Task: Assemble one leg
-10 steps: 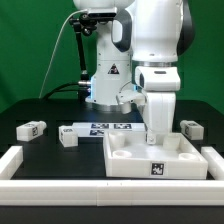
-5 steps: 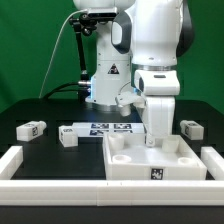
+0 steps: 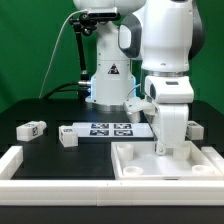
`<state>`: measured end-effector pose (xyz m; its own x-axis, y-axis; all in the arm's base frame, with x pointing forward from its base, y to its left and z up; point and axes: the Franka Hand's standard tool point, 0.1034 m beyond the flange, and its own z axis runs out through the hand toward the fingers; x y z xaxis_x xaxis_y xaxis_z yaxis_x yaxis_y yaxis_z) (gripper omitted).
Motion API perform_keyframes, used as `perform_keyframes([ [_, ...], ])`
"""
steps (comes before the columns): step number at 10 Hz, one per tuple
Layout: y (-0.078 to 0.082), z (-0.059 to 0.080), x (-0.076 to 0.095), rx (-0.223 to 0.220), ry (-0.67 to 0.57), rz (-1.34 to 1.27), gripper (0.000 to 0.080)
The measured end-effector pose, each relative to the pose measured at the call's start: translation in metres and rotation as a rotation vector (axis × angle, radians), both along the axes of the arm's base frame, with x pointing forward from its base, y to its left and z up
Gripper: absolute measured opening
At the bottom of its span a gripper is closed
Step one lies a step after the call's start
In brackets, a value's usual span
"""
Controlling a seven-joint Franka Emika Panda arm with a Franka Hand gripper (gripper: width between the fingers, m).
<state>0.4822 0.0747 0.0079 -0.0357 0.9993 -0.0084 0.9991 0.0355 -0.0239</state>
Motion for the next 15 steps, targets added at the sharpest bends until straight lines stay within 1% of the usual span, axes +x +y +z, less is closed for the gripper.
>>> perform_keyframes([
  [2, 0.0048, -0.0005, 0.0066, 0.005, -0.007, -0.011, 0.0061],
  [7, 0.0045, -0.0007, 0.0067, 0.005, -0.009, -0.022, 0.0062],
  [9, 0.0042, -0.0007, 0.0067, 0.005, -0.009, -0.022, 0.0419],
  [10, 0.0041, -0.0007, 0.0067, 0.005, -0.009, -0.022, 0.0419],
  [11, 0.0040, -0.0007, 0.0067, 0.005, -0.009, -0.023, 0.0593],
  [12, 0.0039, -0.0007, 0.0068, 0.005, -0.009, -0.023, 0.0633],
  [15, 0.0038, -0.0007, 0.0068, 0.005, -0.009, -0.023, 0.0646],
])
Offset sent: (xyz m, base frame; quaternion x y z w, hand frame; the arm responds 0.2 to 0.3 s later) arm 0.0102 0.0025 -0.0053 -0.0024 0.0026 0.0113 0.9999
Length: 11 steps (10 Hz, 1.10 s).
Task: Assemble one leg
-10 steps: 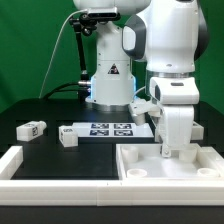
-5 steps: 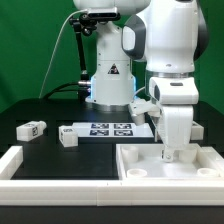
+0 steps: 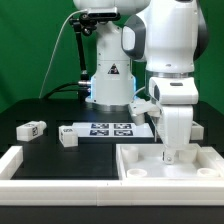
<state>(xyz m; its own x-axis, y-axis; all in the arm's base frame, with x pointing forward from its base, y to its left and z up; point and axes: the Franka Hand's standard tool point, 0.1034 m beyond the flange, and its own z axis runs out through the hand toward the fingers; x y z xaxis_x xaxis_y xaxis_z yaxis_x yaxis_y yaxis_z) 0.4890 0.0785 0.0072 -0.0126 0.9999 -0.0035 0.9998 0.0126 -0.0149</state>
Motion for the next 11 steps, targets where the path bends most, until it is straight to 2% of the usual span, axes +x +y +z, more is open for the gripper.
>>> perform_keyframes([
  [1, 0.000, 0.001, -0.001, -0.001, -0.001, -0.005, 0.0646],
  [2, 0.002, 0.010, -0.006, -0.004, -0.007, -0.026, 0.0649],
  [4, 0.005, 0.035, -0.018, -0.013, -0.024, -0.071, 0.0649],
  [6, 0.010, 0.055, -0.025, -0.027, -0.022, -0.126, 0.0649],
  [9, 0.010, 0.055, -0.026, -0.026, -0.023, -0.172, 0.0649],
  [11, 0.009, 0.054, -0.029, -0.020, -0.019, -0.405, 0.0649],
])
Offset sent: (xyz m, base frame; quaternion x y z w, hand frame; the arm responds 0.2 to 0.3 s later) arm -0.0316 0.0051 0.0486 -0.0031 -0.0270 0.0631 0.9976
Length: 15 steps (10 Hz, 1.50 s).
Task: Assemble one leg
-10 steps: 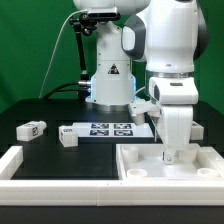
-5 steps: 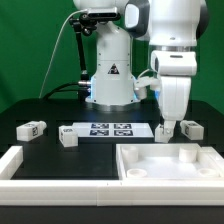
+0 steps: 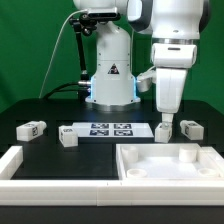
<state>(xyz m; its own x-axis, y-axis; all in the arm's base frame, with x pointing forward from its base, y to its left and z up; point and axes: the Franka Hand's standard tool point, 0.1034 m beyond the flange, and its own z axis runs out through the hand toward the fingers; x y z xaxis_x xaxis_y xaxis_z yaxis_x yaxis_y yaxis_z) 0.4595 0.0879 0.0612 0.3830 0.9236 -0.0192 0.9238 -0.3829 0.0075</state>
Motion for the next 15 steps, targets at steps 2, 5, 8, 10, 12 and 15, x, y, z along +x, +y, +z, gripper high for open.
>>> perform_keyframes([
  [2, 0.001, -0.004, -0.023, 0.015, 0.029, -0.326, 0.0649],
  [5, 0.032, -0.008, -0.042, 0.019, 0.046, -0.696, 0.0649],
  [8, 0.074, -0.006, -0.051, 0.025, 0.055, -1.030, 0.0649],
  [10, 0.080, -0.006, -0.053, 0.022, 0.060, -1.034, 0.0649],
  [12, 0.079, -0.007, -0.054, 0.005, 0.075, -1.035, 0.0649],
  [15, 0.080, -0.011, -0.063, -0.140, 0.212, -1.021, 0.0649],
])
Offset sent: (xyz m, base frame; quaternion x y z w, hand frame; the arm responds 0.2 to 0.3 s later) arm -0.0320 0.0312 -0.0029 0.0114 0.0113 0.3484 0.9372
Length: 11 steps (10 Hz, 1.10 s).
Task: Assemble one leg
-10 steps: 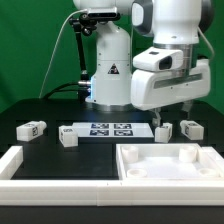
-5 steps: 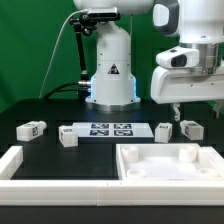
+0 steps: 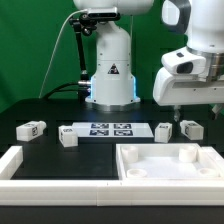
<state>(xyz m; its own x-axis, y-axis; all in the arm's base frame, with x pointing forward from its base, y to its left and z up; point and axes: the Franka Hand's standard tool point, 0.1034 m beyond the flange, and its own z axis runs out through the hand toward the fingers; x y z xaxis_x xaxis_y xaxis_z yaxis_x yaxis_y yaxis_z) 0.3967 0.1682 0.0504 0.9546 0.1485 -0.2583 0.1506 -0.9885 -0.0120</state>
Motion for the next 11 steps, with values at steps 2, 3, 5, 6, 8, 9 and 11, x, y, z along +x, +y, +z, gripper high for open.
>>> perform_keyframes([
  [2, -0.002, -0.001, -0.005, -0.050, 0.193, 0.016, 0.0649],
  [3, -0.004, -0.002, -0.008, -0.075, 0.288, 0.018, 0.0649],
  [5, -0.009, -0.011, -0.007, -0.111, 0.439, 0.009, 0.0649],
  [6, -0.010, -0.011, -0.016, -0.135, 0.551, 0.003, 0.0649],
  [8, -0.004, -0.017, -0.016, -0.158, 0.670, -0.009, 0.0649],
  [9, -0.004, -0.017, -0.015, -0.156, 0.664, -0.010, 0.0649],
  [11, -0.003, -0.018, -0.016, -0.156, 0.664, -0.008, 0.0649],
])
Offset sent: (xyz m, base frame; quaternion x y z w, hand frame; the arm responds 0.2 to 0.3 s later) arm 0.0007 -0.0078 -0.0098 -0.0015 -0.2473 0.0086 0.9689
